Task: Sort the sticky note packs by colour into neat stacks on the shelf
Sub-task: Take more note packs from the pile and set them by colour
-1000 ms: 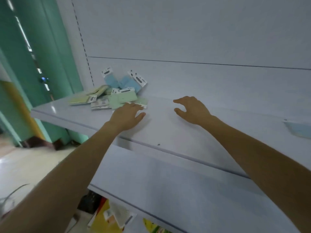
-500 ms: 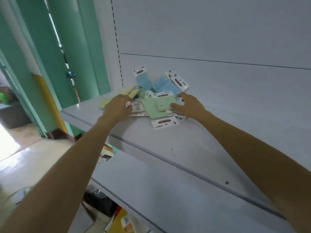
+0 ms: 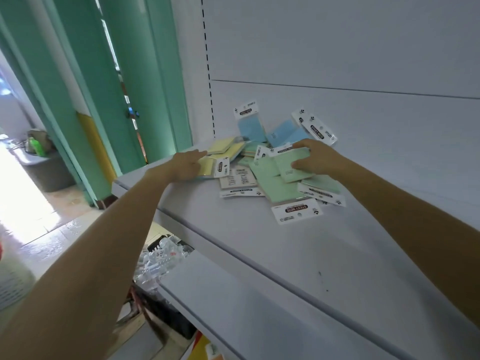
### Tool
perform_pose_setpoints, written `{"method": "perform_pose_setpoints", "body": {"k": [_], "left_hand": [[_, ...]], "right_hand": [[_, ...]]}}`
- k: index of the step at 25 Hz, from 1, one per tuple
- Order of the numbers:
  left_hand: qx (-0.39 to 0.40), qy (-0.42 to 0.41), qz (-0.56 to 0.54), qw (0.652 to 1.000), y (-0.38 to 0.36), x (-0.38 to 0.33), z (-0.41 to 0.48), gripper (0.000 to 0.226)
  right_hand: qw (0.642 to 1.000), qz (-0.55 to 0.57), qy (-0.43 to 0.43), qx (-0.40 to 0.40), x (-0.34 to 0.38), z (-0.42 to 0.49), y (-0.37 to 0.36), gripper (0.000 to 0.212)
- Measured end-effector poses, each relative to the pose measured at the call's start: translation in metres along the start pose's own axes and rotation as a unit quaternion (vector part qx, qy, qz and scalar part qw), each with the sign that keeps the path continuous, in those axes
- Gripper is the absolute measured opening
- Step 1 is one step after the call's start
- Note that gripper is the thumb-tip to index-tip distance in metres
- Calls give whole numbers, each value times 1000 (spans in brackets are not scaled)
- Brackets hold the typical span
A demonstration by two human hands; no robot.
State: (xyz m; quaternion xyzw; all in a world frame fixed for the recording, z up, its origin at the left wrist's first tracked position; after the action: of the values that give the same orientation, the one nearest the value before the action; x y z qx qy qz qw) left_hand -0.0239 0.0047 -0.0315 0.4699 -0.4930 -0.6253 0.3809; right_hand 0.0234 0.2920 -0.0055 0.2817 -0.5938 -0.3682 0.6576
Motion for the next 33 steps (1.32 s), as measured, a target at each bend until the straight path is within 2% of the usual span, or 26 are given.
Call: {"method": "perform_pose_setpoints", "body": {"k": [3, 8, 11, 14, 19, 22, 27, 33], "left_hand": [[54, 7, 13, 998, 1, 2, 11, 43], [116, -11, -79, 990, 12, 8, 15, 61], [117, -38, -77, 989, 21, 10, 9, 65], [102, -53, -221, 968, 28, 6, -3, 59], [16, -101, -447, 889, 50, -27, -11, 38], [-8, -119, -507, 854, 48, -73, -16, 36], [-47, -190, -474, 858, 15, -186, -49, 36], [-4, -251, -488, 836, -24, -346, -112, 35]], "right_hand": [[999, 25, -21, -6, -4, -5, 8, 47], [996, 32, -56, -57, -13, -20, 18, 48], [992, 15, -59, -113, -11, -34, 23, 47], [985, 18, -39, -167, -3, -51, 27, 47], [953, 179, -45, -239, -9, -91, 39, 46], [930, 229, -67, -280, -25, -131, 54, 45], [905, 237, -108, -338, -68, -214, 100, 46], [882, 189, -170, -396, -155, -347, 175, 47]]}}
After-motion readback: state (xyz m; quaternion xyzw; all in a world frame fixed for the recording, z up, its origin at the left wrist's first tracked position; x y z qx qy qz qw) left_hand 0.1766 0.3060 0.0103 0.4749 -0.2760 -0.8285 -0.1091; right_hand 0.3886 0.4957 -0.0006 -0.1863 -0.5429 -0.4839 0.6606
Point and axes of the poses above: each hand's wrist, its own z-axis towards the middle knuckle, its own y-axis out of the back of the hand, x = y × z, the point moved 7 cm from there along z, towards the middle knuckle, and after that the axes turned 2 degrees about -x, right-handed, at the moved point
